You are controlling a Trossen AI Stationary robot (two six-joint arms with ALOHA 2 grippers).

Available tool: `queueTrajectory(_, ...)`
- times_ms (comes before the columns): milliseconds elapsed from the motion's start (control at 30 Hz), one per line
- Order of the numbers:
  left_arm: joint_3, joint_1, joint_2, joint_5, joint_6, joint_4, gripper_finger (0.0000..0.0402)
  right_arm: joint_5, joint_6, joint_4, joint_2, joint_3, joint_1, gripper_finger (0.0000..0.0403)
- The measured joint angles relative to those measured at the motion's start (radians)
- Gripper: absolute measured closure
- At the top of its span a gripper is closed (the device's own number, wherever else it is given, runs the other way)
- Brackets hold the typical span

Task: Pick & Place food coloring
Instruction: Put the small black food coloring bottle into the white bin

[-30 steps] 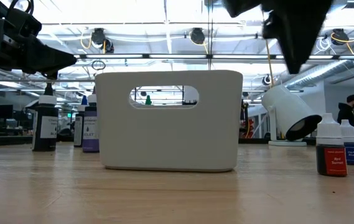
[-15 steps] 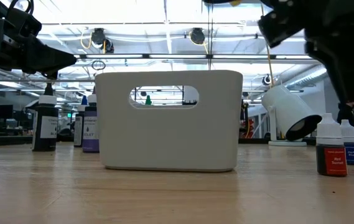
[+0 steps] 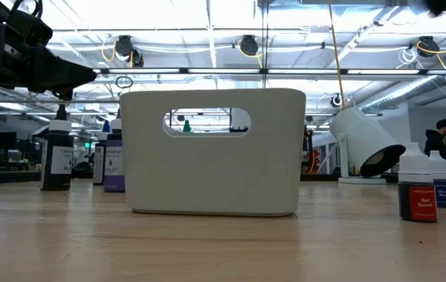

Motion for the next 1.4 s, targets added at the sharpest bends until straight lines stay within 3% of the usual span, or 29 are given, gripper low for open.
queueTrajectory(167,0.0,0.0,0.0,0.0,0.0,0.0,0.0344,-0.014,0.406,0.111,-0.055,-0.086,0.162,0.0261)
queueTrajectory(333,0.0,0.0,0.0,0.0,0.0,0.0,0.0344,-0.003,0.593,0.261,-0.055,-0.177,0.244,0.0261)
queueTrajectory(633,0.0,0.0,0.0,0.0,0.0,0.0,0.0344,0.037,0.568,0.366,-0.055,-0.291,0.253,0.0261)
queueTrajectory(1400,0.0,0.0,0.0,0.0,0.0,0.0,0.0344,-0.013,0.549,0.458,0.002,-0.314,0.241,0.0261)
